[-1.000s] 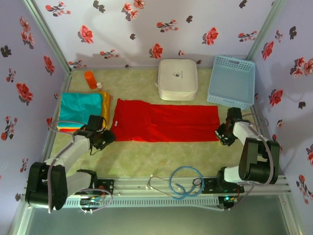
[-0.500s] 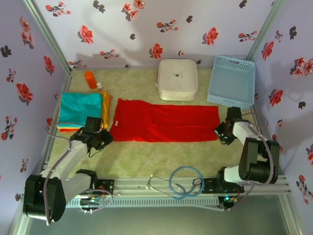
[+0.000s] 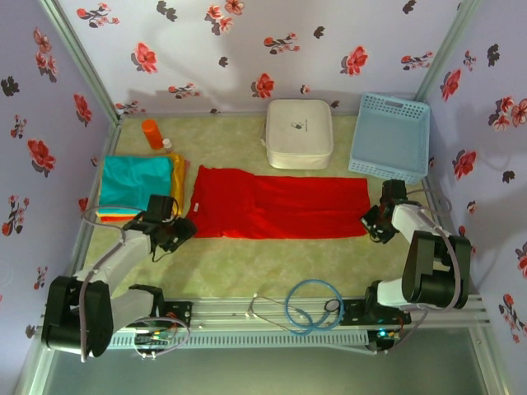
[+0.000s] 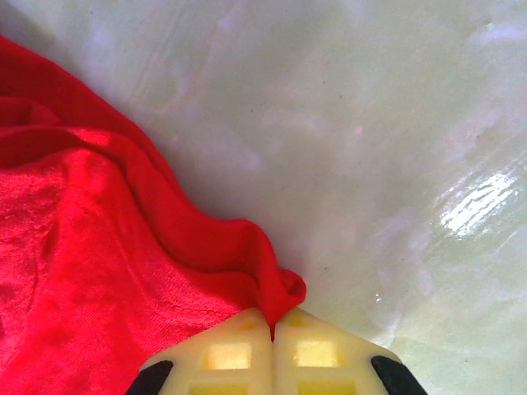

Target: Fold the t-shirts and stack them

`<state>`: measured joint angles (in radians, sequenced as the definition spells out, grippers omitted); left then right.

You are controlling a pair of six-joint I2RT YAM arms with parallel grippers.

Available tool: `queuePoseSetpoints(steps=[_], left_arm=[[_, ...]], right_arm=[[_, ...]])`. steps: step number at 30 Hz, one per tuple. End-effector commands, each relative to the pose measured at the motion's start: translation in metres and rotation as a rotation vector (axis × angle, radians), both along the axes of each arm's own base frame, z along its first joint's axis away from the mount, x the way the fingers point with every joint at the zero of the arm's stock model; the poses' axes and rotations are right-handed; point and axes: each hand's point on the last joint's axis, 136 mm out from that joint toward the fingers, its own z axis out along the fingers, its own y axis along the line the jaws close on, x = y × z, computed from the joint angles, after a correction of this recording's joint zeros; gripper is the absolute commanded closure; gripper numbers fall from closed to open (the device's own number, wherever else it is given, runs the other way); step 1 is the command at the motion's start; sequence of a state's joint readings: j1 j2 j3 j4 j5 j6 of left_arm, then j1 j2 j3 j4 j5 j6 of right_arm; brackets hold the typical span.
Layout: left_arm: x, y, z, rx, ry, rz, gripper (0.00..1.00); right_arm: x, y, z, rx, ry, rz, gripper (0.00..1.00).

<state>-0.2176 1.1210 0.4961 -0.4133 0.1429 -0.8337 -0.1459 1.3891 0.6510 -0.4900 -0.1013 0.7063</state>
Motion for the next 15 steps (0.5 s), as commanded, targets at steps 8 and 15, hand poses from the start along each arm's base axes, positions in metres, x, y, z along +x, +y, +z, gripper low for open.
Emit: queuePoseSetpoints(steps=[8,15], left_arm=[[0.011,0.001,-0.008,0.005,-0.033,0.017,0.65],[0.010,0.013,-0.014,0.069,-0.031,0.030,0.91]], right_arm=[[-0.010,0.002,-0.011,0.008,0.060,0.013,1.00],[-0.014,0.001,-0.008,0.008,0.078,0.021,1.00]])
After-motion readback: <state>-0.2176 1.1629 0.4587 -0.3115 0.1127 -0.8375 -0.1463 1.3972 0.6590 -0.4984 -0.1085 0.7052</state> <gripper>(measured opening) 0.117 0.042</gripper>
